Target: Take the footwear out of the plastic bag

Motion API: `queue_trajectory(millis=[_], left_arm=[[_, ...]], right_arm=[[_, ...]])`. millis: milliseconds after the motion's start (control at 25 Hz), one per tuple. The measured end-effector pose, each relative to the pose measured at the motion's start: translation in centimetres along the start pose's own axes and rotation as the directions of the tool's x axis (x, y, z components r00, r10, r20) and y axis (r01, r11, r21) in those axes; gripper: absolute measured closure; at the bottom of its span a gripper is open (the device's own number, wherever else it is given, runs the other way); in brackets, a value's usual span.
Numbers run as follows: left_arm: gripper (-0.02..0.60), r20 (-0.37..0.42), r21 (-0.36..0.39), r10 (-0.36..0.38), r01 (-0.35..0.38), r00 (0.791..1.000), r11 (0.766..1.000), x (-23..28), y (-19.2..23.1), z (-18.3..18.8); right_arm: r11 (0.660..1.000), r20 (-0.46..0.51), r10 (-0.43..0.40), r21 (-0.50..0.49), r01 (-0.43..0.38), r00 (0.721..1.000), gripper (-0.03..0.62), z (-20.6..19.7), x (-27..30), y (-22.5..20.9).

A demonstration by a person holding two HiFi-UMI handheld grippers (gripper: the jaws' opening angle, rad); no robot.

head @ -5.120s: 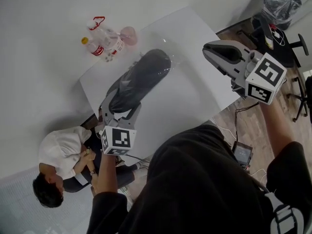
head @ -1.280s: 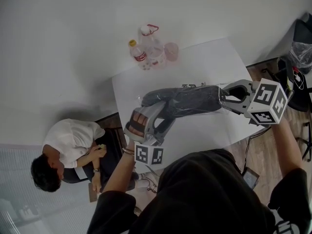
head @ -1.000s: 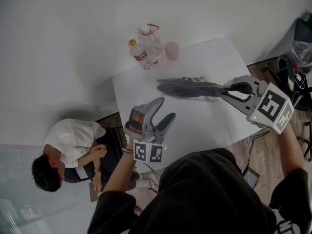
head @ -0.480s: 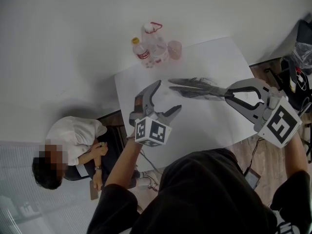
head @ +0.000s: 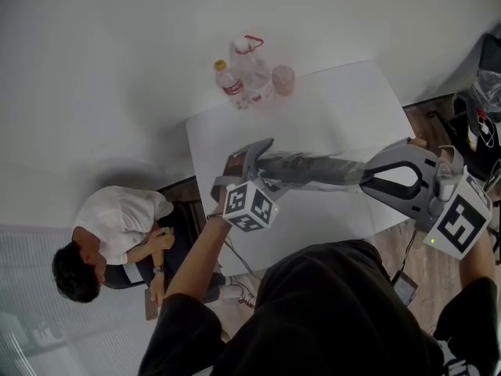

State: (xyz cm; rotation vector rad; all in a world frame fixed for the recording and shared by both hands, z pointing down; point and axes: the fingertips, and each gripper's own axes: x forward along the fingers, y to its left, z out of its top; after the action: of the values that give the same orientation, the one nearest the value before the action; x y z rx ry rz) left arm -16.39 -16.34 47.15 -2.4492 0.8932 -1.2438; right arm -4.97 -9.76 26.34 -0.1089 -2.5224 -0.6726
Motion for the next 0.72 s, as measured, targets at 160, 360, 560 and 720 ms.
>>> queue_trajectory(millis=[160, 360, 560, 720], left_arm=[[0.320, 0.002, 0.041, 0.017, -0.017, 1.000, 0.999, -0.5, -0.7, 0.2], [0.437, 0.012, 0.044, 0.014, -0.014, 1.000, 0.999, -0.8, -1.2, 0.5], [0.445, 0.010, 0.076, 0.006, -0.006, 1.000, 0.997, -1.2, -1.8, 0.7], [0.448, 0.004, 0.097, -0.012, 0.011, 1.000, 0.995, -1.3, -2.1, 0.9]], right_arm=[[1.000, -0.022, 0.008, -0.001, -0.008, 1.000, 0.528, -0.1, 0.2, 0.3], [1.000, -0.047, 0.019, 0.014, -0.018, 0.999, 0.505, -0.1, 0.2, 0.0], [0.999, -0.114, 0.042, 0.001, -0.043, 0.993, 0.436, -0.5, 0.2, 0.2], [0.999, -0.158, 0.031, -0.028, -0.036, 0.987, 0.433, -0.5, 0.1, 0.3]])
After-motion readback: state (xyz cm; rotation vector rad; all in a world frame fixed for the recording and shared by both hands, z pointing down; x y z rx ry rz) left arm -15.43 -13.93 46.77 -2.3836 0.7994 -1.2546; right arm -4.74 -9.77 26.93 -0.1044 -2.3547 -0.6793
